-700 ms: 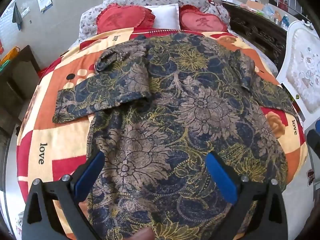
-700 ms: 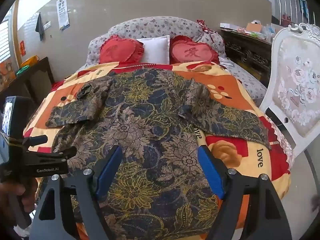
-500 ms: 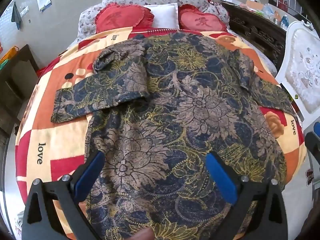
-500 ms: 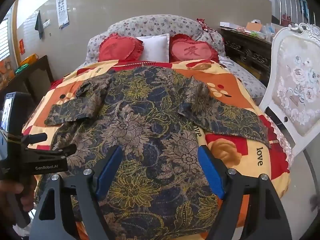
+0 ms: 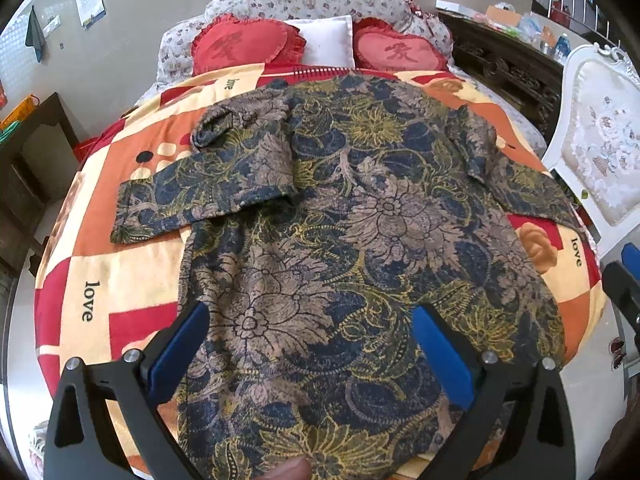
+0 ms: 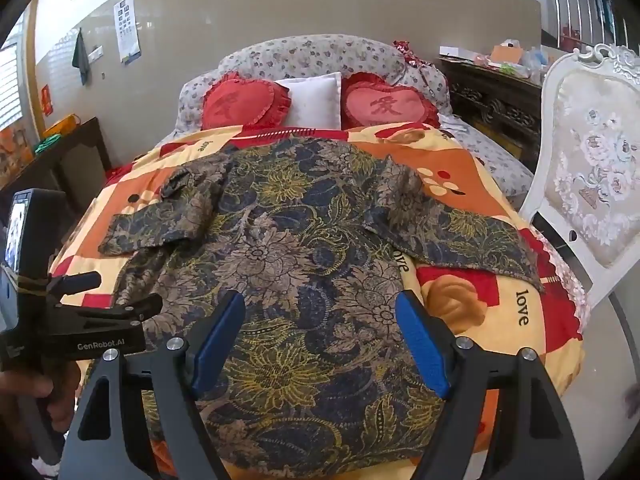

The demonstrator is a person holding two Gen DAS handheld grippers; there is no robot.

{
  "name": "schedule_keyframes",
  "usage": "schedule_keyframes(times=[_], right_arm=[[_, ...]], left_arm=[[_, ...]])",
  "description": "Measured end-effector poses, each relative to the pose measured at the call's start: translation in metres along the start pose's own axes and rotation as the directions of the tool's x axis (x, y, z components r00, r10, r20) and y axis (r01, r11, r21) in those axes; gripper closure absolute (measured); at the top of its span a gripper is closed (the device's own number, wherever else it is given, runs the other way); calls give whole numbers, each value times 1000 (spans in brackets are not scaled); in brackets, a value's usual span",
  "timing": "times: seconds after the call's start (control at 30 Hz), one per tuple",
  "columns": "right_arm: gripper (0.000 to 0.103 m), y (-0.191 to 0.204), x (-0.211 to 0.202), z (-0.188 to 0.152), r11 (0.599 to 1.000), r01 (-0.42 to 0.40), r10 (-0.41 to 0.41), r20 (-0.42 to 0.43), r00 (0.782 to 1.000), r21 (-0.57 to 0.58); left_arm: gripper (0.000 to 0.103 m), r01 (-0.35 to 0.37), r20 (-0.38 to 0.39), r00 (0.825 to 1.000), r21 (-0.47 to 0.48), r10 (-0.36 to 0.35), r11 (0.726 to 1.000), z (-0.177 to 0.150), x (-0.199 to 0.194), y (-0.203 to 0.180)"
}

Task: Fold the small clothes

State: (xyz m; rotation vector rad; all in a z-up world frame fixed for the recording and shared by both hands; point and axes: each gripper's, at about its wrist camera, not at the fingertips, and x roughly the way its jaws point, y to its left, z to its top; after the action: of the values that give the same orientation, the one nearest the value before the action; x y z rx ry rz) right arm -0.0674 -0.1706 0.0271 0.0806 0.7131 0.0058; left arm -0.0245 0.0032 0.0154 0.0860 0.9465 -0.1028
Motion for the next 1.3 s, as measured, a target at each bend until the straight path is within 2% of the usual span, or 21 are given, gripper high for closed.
schedule_keyframes(times=[0.4,0.67,0.87,1.3], right_arm=[[24,18,-29,-6,999,12,-11,28,1000,-39],[24,13,-34,-2,1000,23,-22,34,999,-17],[24,10,-24,-1,1000,12,-12,17,1000,-4],[24,0,14,10,1000,6,-5,-40,999,23]], left_arm=[[0,27,29,999,-15,-27,1000,-9,-19,6],[0,25,42,999,-2,-25,1000,-7,-24,3],[0,21,27,999,0,-21,1000,7,-18,-1],[0,17,-41,999,5,-17,1000,21,22,-7]])
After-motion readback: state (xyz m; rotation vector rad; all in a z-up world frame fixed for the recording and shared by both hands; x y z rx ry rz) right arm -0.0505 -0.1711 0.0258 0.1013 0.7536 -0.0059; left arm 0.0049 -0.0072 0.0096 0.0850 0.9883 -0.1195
